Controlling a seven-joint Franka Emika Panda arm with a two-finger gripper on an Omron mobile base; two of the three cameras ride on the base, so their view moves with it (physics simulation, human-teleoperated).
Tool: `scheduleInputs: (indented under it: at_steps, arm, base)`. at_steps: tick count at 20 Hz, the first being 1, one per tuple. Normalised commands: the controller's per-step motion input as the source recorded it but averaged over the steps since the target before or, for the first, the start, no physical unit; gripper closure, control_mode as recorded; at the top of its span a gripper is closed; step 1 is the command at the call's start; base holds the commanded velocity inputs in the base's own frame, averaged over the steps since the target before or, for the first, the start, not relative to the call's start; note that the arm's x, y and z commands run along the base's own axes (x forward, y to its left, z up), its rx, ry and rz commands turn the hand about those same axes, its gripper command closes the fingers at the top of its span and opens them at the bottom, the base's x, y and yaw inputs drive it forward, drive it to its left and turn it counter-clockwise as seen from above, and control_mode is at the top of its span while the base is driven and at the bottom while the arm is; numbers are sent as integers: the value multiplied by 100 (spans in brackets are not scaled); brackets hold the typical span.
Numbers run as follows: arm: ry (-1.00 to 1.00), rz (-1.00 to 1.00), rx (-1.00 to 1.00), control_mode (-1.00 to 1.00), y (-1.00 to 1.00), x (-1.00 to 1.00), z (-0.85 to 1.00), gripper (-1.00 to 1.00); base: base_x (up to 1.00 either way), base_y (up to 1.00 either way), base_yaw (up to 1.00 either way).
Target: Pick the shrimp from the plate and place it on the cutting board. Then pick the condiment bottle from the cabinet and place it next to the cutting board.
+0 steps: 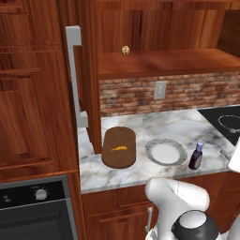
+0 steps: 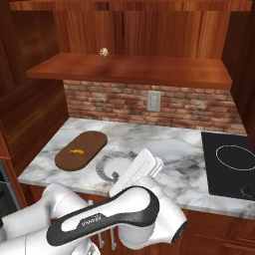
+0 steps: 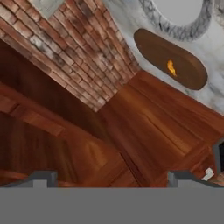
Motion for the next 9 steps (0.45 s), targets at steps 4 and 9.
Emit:
scheduleInputs:
  at_steps: [4, 9]
  arm:
    - [-25, 0, -34, -100, 21, -32, 37, -100]
    - [-28, 0, -40, -100, 31, -28, 16, -100]
  base:
    - [0, 0, 0]
    - [0, 0, 0]
